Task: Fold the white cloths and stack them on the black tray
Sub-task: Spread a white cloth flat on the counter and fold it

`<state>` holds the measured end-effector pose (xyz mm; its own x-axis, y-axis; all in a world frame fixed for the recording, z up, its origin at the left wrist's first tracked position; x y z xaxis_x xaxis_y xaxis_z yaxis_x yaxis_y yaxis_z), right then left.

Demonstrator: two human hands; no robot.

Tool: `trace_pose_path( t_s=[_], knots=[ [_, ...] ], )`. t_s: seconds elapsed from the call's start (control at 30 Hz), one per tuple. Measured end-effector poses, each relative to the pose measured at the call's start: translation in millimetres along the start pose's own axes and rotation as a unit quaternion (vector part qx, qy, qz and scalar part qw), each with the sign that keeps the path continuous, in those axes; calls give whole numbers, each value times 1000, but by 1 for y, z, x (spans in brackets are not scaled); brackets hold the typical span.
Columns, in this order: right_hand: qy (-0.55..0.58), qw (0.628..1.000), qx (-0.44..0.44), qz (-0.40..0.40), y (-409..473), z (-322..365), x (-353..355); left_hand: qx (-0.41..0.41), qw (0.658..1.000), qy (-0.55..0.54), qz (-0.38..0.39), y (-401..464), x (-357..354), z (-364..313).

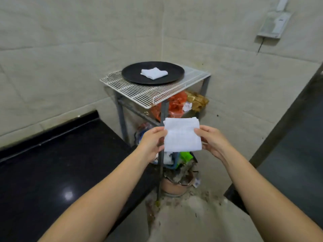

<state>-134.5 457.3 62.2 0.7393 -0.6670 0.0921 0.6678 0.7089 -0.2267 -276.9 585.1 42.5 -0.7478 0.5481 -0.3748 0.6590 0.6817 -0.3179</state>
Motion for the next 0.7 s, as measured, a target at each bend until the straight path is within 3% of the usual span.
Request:
trace_pose_path(
  t_s=[0.2,0.37,0.7],
  knots=[
    [-6,996,84,18,121,94,8,-113,993,25,-23,82,-41,-101],
    [-96,979,162,76,237,163,-12,-194,973,68,-109,163,-44,-171],
    [-257,926,195,196,445,216,-92,-151,939,43,-307,320,-14,-227]
  ],
)
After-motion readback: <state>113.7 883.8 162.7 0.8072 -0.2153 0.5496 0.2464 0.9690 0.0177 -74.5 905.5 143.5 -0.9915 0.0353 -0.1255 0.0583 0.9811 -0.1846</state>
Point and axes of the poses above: each hand's wrist, its own y-axis towards the middle knuckle, its own x-axis out of the back of the hand, z = x × y, the point moved 5 cm from there along y, towards the middle knuckle, and after that the axes turned 6 degrees about -y, right-handed, at the moved point
